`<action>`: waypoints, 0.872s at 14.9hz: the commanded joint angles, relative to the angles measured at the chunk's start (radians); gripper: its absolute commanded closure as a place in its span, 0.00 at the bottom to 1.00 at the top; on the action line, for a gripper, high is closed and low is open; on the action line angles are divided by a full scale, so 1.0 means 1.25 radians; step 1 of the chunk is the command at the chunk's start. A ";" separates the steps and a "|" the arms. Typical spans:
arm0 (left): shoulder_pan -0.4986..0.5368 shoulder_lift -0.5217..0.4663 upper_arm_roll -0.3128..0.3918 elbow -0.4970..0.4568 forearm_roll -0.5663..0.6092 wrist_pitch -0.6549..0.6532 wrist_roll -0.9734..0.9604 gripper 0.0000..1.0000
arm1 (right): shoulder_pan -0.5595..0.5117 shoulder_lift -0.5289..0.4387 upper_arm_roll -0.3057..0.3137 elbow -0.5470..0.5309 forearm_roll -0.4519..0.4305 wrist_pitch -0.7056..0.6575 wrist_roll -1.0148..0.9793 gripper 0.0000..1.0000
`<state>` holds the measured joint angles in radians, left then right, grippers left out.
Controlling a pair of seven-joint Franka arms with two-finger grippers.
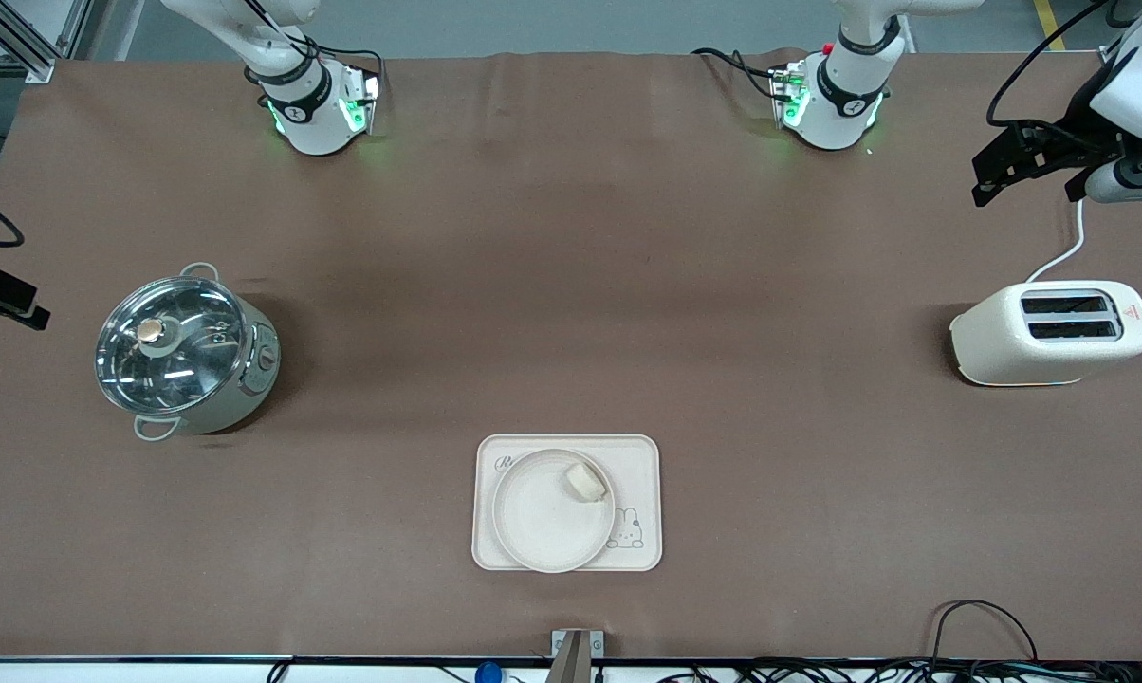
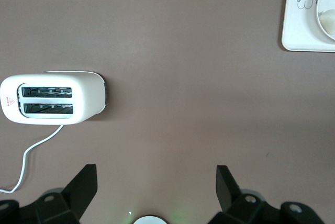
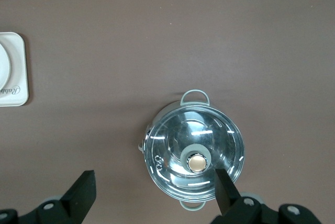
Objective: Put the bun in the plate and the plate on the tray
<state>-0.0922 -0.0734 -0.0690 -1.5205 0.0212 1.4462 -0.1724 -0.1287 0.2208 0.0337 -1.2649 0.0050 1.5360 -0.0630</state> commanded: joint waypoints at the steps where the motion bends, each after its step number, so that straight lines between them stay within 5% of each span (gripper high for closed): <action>1: 0.000 0.002 -0.011 0.013 0.006 -0.014 0.008 0.00 | 0.007 -0.015 0.020 -0.030 -0.005 0.003 0.022 0.00; 6: 0.000 0.003 -0.011 0.013 0.004 -0.014 0.009 0.00 | 0.008 -0.093 0.020 -0.160 -0.005 0.072 0.025 0.00; 13: 0.000 0.003 -0.011 0.013 0.003 -0.014 0.010 0.00 | 0.007 -0.094 0.020 -0.158 -0.005 0.055 0.025 0.00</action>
<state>-0.0923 -0.0734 -0.0804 -1.5205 0.0212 1.4447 -0.1724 -0.1133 0.1384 0.0535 -1.4161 0.0050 1.5955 -0.0460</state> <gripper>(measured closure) 0.000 0.000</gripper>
